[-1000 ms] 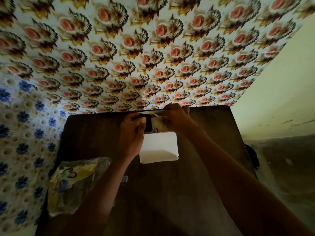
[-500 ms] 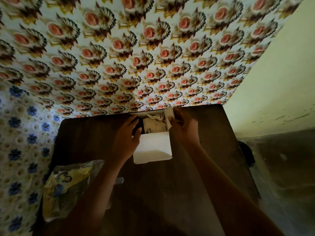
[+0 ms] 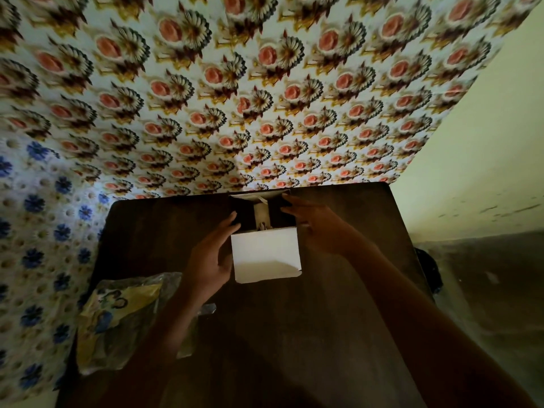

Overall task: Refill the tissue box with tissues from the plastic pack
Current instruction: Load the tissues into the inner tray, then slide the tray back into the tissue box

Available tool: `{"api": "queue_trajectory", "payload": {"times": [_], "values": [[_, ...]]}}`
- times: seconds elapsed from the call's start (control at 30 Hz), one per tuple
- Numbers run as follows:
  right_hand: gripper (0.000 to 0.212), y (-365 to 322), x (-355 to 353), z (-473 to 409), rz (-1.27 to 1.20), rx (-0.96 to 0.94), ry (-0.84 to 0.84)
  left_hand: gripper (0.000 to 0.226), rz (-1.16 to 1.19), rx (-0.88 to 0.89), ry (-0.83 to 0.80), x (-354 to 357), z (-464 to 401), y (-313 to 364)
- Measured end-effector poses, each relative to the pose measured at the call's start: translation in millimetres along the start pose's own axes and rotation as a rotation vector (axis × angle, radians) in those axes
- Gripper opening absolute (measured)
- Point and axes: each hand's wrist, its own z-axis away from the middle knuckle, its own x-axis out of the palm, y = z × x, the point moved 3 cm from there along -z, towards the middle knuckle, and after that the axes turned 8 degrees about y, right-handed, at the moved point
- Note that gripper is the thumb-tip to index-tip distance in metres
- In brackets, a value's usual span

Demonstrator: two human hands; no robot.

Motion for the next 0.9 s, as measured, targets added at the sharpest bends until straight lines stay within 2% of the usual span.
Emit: {"api": "queue_trajectory", "payload": {"times": [0.13, 0.27, 0.47, 0.57, 0.63, 0.77, 0.9], "values": [[0.088, 4.8, 0.1, 5.2, -0.04, -0.045, -0.043, 0.085, 0.101, -0.135, -0.035, -9.4, -3.7, 7.8], [0.083, 1.0, -3.4, 9.7, -0.353, 0.02, 0.076, 0.071, 0.21, -0.164, -0.03, -15.1, -16.4, 21.5], [0.095, -13.5, -2.7, 7.8, -0.456, 0.09, 0.24, 0.072, 0.233, -0.212, 0.123, -17.4, -35.6, 43.0], [0.077, -15.2, -4.6, 5.7, -0.394, 0.078, 0.236, 0.052, 0.128, -0.125, 0.156, -17.1, -45.0, 38.5], [0.068, -13.1, -4.8, 2.8, -0.424, 0.101, 0.207, 0.048, 0.055, -0.134, 0.173, -17.9, -51.9, 36.5], [0.071, -4.7, -1.3, -11.5, -0.435, 0.156, 0.185, 0.047, 0.001, -0.144, 0.109, -15.1, -66.4, 35.8], [0.07, 1.6, -1.2, -25.6, -0.364, 0.171, 0.156, 0.046, 0.059, -0.241, 0.007, -9.4, -81.0, 28.4]]}}
